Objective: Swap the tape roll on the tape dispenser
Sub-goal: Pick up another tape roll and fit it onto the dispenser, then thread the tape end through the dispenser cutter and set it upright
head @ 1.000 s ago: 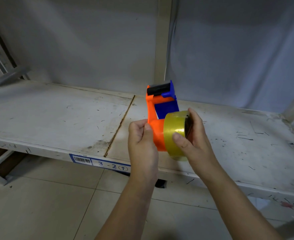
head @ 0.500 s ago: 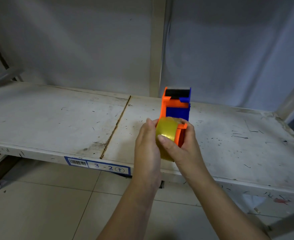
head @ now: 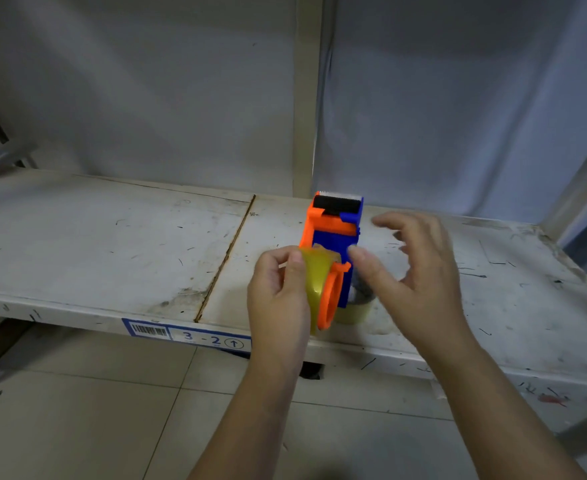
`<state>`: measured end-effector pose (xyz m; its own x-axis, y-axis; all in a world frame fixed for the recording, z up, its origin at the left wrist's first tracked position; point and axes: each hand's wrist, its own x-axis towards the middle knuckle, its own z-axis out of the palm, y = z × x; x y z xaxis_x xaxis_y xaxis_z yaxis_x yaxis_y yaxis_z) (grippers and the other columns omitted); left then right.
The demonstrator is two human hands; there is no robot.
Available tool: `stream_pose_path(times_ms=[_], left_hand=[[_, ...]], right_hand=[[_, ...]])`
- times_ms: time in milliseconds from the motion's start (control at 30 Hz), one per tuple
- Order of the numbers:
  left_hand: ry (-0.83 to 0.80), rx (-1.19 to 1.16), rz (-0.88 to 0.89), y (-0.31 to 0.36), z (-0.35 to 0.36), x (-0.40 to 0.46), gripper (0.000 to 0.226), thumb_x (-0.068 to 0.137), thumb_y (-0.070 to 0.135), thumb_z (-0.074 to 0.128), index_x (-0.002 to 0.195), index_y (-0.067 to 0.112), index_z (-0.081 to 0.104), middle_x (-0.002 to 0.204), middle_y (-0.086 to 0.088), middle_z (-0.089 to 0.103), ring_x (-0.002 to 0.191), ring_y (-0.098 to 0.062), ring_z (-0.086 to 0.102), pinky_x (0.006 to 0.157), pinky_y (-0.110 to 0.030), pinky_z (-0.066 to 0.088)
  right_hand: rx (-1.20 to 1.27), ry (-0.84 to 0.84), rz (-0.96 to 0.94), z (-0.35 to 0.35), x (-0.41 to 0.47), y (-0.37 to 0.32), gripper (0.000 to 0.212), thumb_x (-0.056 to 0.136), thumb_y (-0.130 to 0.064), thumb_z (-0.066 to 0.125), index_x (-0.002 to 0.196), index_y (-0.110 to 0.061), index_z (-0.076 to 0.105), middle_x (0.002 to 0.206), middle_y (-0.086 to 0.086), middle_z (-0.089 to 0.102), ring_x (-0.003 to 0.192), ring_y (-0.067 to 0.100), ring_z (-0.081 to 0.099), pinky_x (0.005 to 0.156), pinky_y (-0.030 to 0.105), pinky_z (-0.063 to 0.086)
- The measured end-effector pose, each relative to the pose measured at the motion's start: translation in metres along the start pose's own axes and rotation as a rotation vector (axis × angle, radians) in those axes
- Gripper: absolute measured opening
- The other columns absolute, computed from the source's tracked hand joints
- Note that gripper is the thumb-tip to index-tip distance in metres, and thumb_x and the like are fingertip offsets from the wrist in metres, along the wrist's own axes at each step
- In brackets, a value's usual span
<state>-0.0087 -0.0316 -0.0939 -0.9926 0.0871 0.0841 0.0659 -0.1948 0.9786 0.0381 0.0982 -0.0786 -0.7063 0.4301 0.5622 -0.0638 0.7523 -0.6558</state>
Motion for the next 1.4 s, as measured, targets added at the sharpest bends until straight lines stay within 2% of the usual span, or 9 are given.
stream_pose_path(times_ms=[167,333,433,567,667,867,1000,1300,1400], left_hand=[[-0.038,0.161,0.07,-0.003,0.003,-0.004,0.012,0.095,0.032,0.05,0.092,0.03,0.062,0.088,0.006,0.07,0.084,-0.014,0.068,0.071,-0.036,0.057],[-0.12,0.281,0.059,0.0,-0.004,-0.003,0.016,0.087,0.043,0.059,0.088,0.028,0.064,0.082,0.008,0.069,0.076,-0.01,0.067,0.058,-0.031,0.055],[-0.247,0.485,0.139,0.003,-0.01,0.0,0.047,0.066,0.065,0.064,0.102,0.035,0.061,0.093,0.016,0.064,0.087,-0.007,0.062,0.068,-0.033,0.057],[-0.317,0.991,0.28,0.005,-0.009,0.001,0.078,0.059,0.069,0.069,0.125,0.033,0.049,0.105,0.019,0.049,0.089,-0.003,0.048,0.075,-0.024,0.045],[-0.276,1.189,0.327,0.001,-0.004,-0.001,0.076,0.063,0.068,0.065,0.125,0.029,0.045,0.108,0.011,0.05,0.088,-0.007,0.047,0.079,-0.031,0.048],[-0.273,1.179,0.282,-0.002,0.0,-0.001,0.065,0.065,0.066,0.065,0.116,0.028,0.05,0.094,0.013,0.042,0.082,-0.009,0.046,0.078,-0.033,0.049],[-0.272,1.337,0.336,-0.002,-0.004,0.007,0.066,0.068,0.065,0.064,0.119,0.026,0.05,0.103,0.007,0.052,0.095,-0.015,0.053,0.081,-0.034,0.044],[-0.429,1.583,0.457,-0.004,-0.003,0.037,0.068,0.072,0.045,0.073,0.131,0.029,0.043,0.124,0.003,0.05,0.12,-0.022,0.04,0.098,-0.043,0.035],[-0.476,1.586,0.476,0.0,-0.009,0.04,0.064,0.074,0.04,0.072,0.131,0.031,0.044,0.125,0.004,0.05,0.119,-0.021,0.04,0.095,-0.04,0.037]], right_hand=[[-0.201,-0.072,-0.167,0.006,-0.001,-0.009,0.026,0.076,-0.053,0.057,0.084,-0.031,0.069,0.125,-0.004,0.055,0.123,0.017,0.035,0.093,0.043,0.041],[-0.134,-0.147,0.016,-0.008,0.006,0.002,0.009,0.082,-0.034,0.063,0.076,-0.029,0.069,0.139,-0.005,0.049,0.137,0.021,0.032,0.106,0.048,0.034],[0.026,-0.222,0.189,-0.012,0.01,0.004,0.012,0.082,-0.027,0.065,0.072,-0.032,0.069,0.134,-0.007,0.054,0.122,0.01,0.047,0.101,0.047,0.042],[0.055,-0.238,0.219,-0.012,0.009,0.002,0.016,0.082,-0.024,0.067,0.069,-0.033,0.07,0.133,-0.006,0.055,0.12,0.005,0.048,0.102,0.043,0.041],[0.03,-0.248,0.206,-0.01,0.007,-0.003,0.018,0.083,-0.025,0.067,0.067,-0.033,0.068,0.138,-0.007,0.051,0.12,0.008,0.048,0.1,0.042,0.043],[-0.032,-0.28,0.18,-0.001,0.004,-0.004,0.011,0.083,-0.028,0.066,0.074,-0.029,0.072,0.142,-0.008,0.047,0.126,0.012,0.046,0.099,0.038,0.042],[-0.123,-0.264,0.177,0.006,0.003,0.009,0.008,0.08,-0.029,0.068,0.075,-0.028,0.074,0.144,-0.005,0.045,0.138,0.018,0.027,0.108,0.046,0.033],[-0.018,-0.197,0.419,0.037,-0.013,0.025,0.027,0.075,-0.022,0.068,0.051,-0.033,0.062,0.098,-0.008,0.053,0.107,0.019,0.048,0.079,0.031,0.047],[0.094,-0.303,0.471,0.03,-0.012,0.018,0.02,0.075,-0.017,0.068,0.055,-0.02,0.07,0.072,-0.004,0.06,0.076,0.015,0.056,0.064,0.03,0.046]])
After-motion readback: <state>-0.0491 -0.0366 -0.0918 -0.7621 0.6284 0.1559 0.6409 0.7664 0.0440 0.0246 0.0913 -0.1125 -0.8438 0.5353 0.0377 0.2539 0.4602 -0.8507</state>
